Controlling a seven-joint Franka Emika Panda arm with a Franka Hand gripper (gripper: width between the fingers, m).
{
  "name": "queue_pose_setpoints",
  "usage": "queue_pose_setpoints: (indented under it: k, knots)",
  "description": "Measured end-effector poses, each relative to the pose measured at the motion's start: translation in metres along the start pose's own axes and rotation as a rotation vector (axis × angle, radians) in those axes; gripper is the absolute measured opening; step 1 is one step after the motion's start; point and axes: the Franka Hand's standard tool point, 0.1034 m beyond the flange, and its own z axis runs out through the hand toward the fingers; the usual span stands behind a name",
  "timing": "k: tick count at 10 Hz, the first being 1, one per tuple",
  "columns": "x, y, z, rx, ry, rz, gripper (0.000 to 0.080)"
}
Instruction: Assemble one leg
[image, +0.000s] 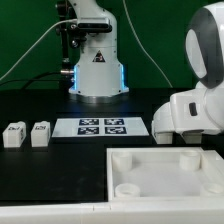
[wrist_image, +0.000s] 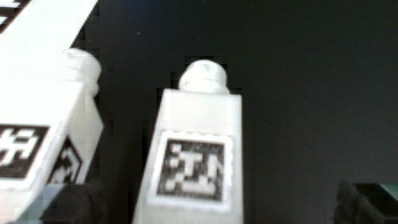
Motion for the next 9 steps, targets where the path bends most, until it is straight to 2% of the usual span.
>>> queue_pose_setpoints:
  k: [3,5,7,9]
  knots:
    - [0.0,0.0001,0.0066,-0.002,-0.009,0.0,0.0649]
    - [0.0001,0.0002,0.0064,-0.002,-0.008,0.0,0.0622]
    - [0.0001,0.0002,0.0064,-0.002,-0.008,0.0,0.0288]
    - [0.0001,0.0002,0.0065,-0.002,-0.008,0.0,0.029]
